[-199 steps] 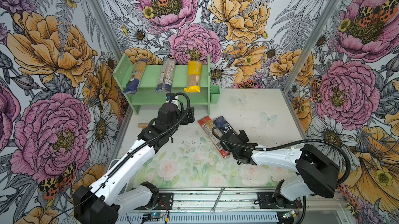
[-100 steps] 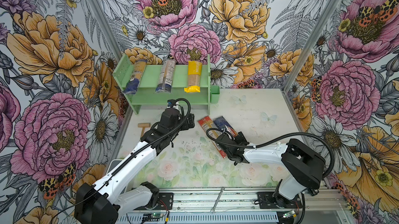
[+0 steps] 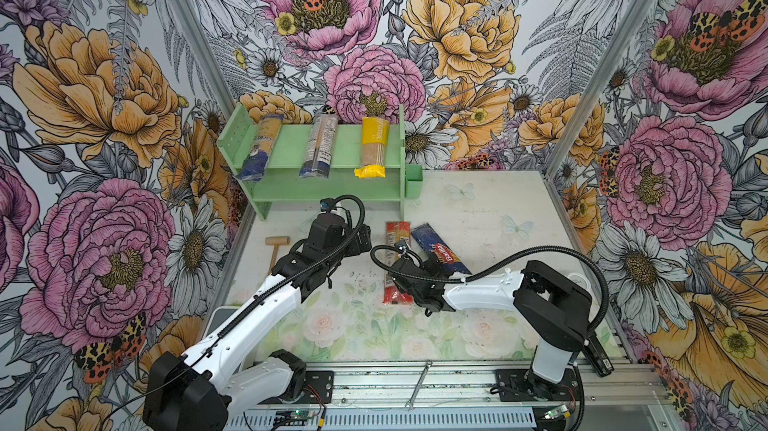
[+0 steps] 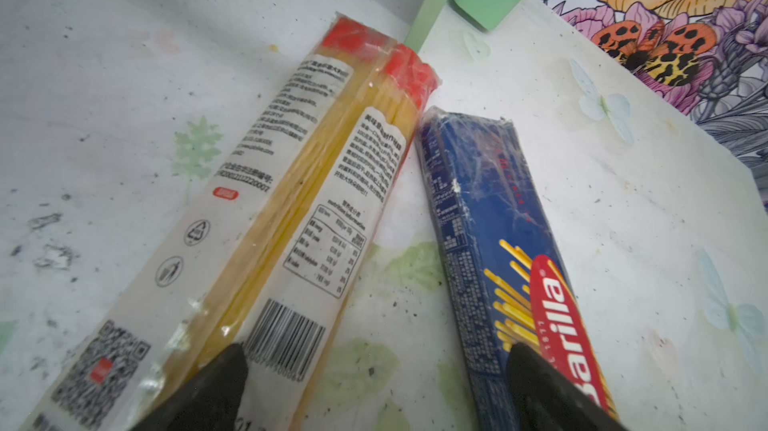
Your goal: Place and organize the pasta boxes and bags onto the shelf
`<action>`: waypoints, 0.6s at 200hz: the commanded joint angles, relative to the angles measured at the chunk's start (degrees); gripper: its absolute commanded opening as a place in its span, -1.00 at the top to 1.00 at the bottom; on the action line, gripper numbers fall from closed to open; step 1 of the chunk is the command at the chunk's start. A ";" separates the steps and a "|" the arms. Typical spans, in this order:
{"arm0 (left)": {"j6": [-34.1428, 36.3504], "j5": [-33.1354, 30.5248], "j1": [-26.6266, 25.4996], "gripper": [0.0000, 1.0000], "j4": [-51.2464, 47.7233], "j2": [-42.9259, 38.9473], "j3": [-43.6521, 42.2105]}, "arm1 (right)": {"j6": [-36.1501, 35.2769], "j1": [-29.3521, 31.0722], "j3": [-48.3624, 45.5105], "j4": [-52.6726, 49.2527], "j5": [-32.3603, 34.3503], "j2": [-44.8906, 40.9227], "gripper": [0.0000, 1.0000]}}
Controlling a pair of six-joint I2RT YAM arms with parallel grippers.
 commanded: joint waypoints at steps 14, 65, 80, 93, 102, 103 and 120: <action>1.03 1.19 0.01 -0.98 3.11 -0.55 -4.33 | -0.88 -0.80 -3.21 3.42 -5.52 -4.71 -0.99; 1.89 1.66 -0.98 -0.97 6.75 -3.35 -9.60 | 1.69 -6.60 -9.64 3.75 -7.35 -11.79 -0.99; 2.15 1.87 -0.99 -0.98 6.27 -2.88 -9.81 | 0.87 -6.69 -10.00 3.74 -6.97 -11.52 -0.99; 2.15 1.77 -1.04 -0.98 5.94 -2.08 -9.78 | 0.64 -6.47 -9.57 3.34 -6.92 -10.32 -0.98; 1.98 1.77 -1.07 -0.98 5.93 -1.58 -9.84 | 0.73 -6.22 -9.11 3.14 -6.95 -9.46 -0.98; 1.97 1.77 -1.08 -0.98 5.93 -1.54 -9.84 | 0.73 -6.19 -9.09 3.14 -6.92 -9.33 -0.98; 1.62 1.76 -1.03 -0.98 5.94 -0.92 -10.01 | 0.65 -5.40 -8.38 2.97 -6.30 -7.55 -0.97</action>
